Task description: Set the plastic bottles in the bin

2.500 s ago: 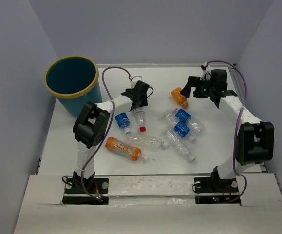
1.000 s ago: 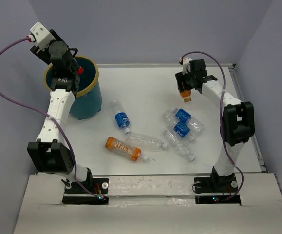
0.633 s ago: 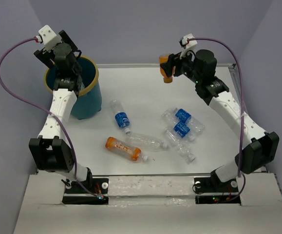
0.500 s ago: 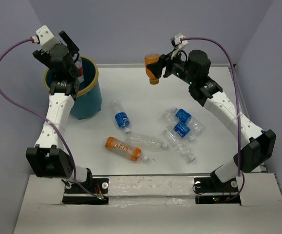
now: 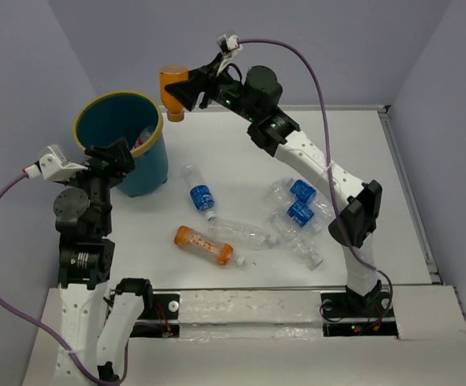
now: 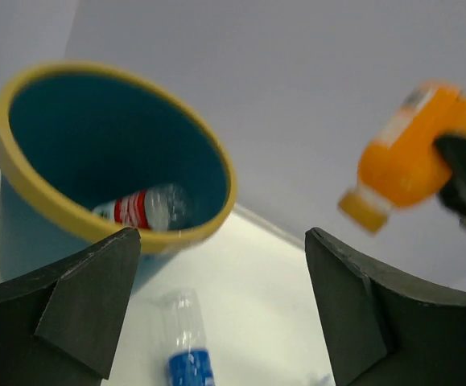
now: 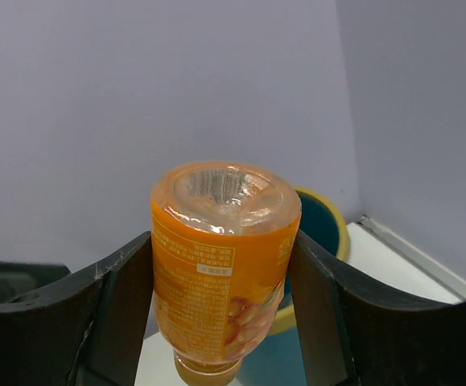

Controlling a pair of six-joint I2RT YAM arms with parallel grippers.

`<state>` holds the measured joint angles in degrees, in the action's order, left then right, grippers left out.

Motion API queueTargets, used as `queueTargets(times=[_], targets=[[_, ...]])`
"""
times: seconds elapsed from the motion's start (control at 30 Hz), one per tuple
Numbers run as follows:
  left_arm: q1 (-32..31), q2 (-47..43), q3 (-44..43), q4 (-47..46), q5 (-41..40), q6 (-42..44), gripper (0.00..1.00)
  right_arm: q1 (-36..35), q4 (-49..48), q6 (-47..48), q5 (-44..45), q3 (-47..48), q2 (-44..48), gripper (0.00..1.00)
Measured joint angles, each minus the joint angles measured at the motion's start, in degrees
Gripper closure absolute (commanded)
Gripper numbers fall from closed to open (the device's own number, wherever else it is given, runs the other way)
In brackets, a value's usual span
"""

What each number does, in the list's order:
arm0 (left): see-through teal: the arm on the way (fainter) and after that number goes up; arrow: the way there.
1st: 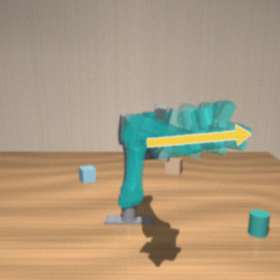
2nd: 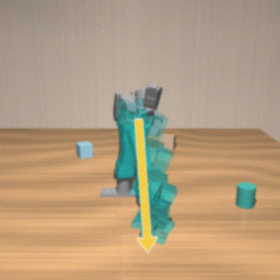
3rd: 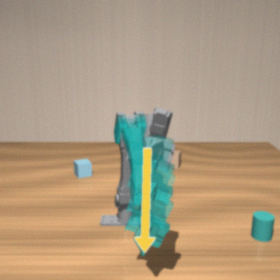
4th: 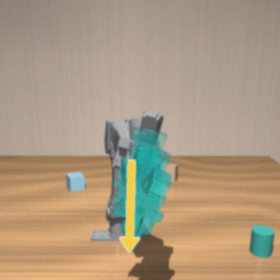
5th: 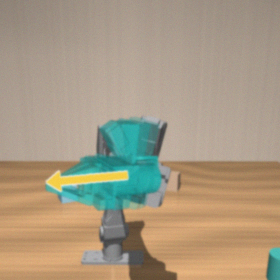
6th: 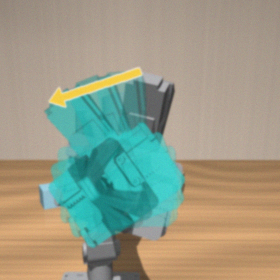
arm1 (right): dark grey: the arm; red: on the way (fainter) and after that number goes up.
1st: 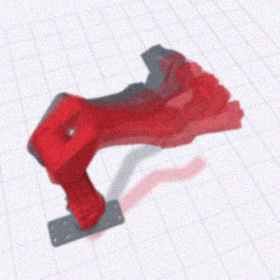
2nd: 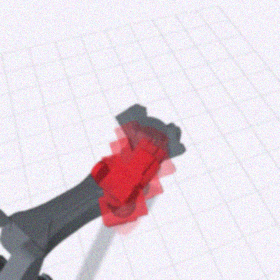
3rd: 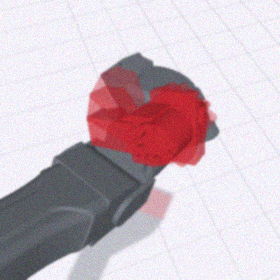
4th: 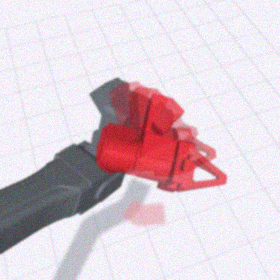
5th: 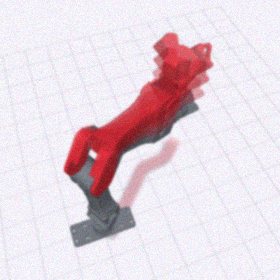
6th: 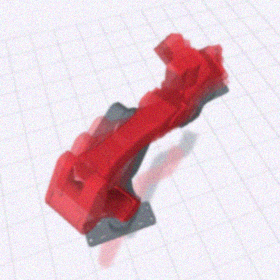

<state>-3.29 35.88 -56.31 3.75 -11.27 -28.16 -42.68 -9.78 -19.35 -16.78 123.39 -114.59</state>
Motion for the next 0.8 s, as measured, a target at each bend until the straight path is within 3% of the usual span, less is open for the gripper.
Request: queueTargets(times=[0.17, 0.33, 0.43, 0.47, 0.57, 0.8], targets=[[-4.2, -5.0, 7.9, 10.2, 2.2, -4.6, 0.09, -3.4, -2.6, -1.9, -0.2, 19.0, -14.3, 0.50], [-7.3, -8.5, 11.9, 22.5, 3.5, -10.6, 0.09, -5.7, -7.9, -1.0, 1.6, 24.0, -22.6, 0.49], [-8.9, -9.0, 11.9, 27.4, 5.2, -13.5, 0.09, -7.0, -10.3, -0.4, 4.2, 27.0, -28.0, 0.32], [-9.2, -9.0, 11.9, 28.3, 6.0, -14.2, 0.09, -7.3, -10.9, -0.4, 5.2, 28.1, -30.1, 0.19], [-9.9, -9.1, 13.0, 29.2, 8.9, -16.0, 0.06, -7.9, -11.3, -0.1, 7.3, 28.2, -33.7, 0.06], [-12.1, -6.8, 16.9, 28.9, 16.7, -17.5, 0.01, -7.9, -9.1, 2.9, 7.4, 26.4, -33.1, 0.00]])
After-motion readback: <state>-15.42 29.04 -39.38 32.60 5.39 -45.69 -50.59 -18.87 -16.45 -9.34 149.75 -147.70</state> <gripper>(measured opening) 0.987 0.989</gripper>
